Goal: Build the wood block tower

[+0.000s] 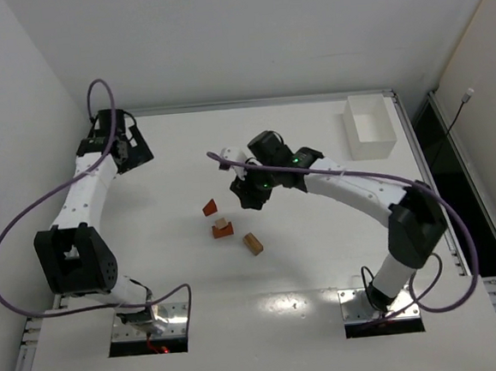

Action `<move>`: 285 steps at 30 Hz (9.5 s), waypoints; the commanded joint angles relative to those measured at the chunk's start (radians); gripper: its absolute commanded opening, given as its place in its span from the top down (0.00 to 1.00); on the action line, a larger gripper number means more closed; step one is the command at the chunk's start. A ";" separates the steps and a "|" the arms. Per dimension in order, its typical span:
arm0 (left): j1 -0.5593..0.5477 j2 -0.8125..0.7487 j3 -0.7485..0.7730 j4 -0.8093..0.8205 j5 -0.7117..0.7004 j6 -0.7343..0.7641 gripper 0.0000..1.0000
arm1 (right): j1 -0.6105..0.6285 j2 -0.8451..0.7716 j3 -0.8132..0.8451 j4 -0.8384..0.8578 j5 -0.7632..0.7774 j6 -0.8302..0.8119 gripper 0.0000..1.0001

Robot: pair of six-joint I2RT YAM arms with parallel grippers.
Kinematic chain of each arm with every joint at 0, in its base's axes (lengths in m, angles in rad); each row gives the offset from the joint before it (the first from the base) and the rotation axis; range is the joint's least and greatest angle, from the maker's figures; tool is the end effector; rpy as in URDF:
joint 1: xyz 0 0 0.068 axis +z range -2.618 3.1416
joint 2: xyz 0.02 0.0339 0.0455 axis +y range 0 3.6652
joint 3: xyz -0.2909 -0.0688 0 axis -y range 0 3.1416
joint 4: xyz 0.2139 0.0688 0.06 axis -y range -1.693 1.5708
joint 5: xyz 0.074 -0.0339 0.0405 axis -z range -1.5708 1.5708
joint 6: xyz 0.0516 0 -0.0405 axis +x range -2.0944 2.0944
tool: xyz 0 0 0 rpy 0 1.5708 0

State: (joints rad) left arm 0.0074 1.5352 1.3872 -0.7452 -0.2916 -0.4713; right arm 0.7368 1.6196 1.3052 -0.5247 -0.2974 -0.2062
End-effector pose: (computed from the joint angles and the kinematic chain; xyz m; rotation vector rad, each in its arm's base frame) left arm 0.3073 0.0171 0.3359 -0.6940 2.3169 0.1495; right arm 0.2406 0.2387 0.3032 -1.2357 2.1147 0.5991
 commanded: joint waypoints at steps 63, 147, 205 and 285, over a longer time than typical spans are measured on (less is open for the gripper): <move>0.263 -0.198 -0.162 0.018 0.160 0.030 0.00 | 0.150 0.514 0.269 0.075 0.195 0.703 0.52; 0.272 -0.236 -0.241 0.064 0.258 -0.007 0.00 | -0.079 0.430 0.321 -0.106 0.297 0.933 1.00; 0.272 -0.135 -0.191 0.055 0.278 0.002 0.00 | -0.116 0.533 0.339 -0.078 0.330 0.906 1.00; 0.026 -0.314 -0.344 0.145 0.224 0.088 0.00 | 0.171 0.181 -0.199 0.114 0.179 0.602 0.42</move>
State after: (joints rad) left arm 0.0235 1.2549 1.0424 -0.6197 -0.0643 -0.3714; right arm 0.9001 1.8103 1.1156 -0.4431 -0.1101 0.3714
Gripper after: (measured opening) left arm 0.995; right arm 0.583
